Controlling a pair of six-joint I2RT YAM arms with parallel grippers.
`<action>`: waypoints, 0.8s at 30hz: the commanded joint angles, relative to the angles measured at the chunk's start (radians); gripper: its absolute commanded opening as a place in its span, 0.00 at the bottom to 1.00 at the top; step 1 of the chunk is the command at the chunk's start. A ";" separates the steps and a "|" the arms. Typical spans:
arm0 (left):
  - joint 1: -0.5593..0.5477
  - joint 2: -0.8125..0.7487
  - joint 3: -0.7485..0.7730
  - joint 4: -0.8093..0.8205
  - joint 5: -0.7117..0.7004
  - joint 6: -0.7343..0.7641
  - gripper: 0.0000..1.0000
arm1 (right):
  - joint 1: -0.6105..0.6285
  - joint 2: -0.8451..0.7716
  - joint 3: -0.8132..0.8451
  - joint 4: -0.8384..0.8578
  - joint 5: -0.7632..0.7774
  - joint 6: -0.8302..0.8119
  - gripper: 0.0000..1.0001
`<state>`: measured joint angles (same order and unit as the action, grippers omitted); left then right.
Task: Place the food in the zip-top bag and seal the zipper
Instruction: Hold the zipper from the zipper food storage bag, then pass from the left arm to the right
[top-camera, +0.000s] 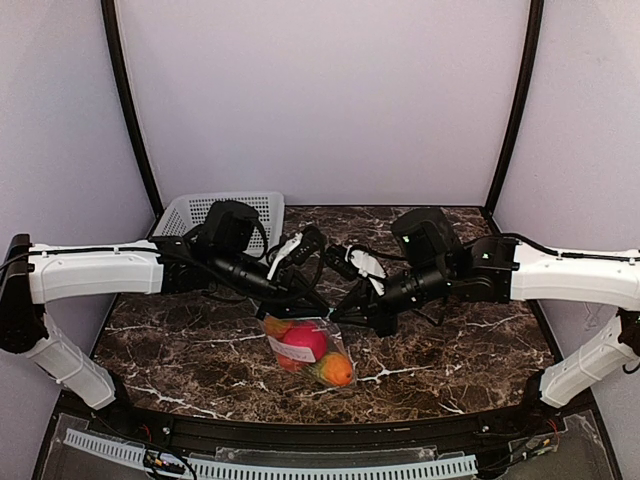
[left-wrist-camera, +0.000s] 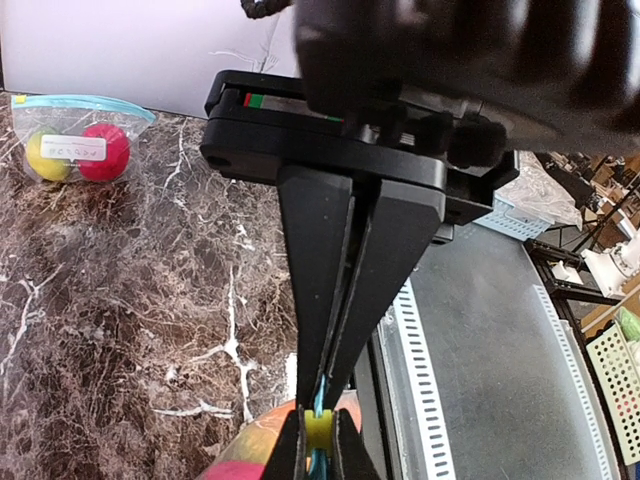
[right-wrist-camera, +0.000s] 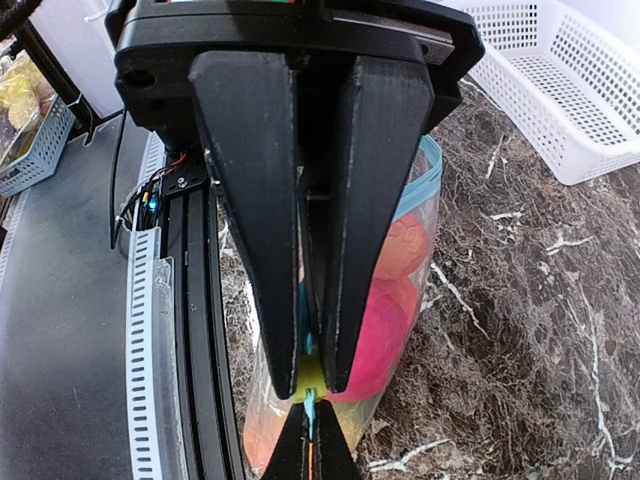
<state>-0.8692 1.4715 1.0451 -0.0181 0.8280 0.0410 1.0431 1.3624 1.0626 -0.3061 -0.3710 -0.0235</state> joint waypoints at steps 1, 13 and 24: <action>-0.003 -0.041 0.016 -0.119 -0.041 0.052 0.01 | -0.011 -0.025 -0.017 0.018 0.076 0.022 0.00; 0.023 -0.062 0.033 -0.186 -0.075 0.092 0.01 | -0.018 -0.059 -0.031 -0.014 0.146 0.023 0.00; 0.045 -0.072 0.039 -0.208 -0.084 0.100 0.01 | -0.020 -0.080 -0.038 -0.041 0.172 0.023 0.00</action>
<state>-0.8600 1.4544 1.0805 -0.0841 0.7506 0.1246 1.0435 1.3354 1.0466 -0.2726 -0.2733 -0.0132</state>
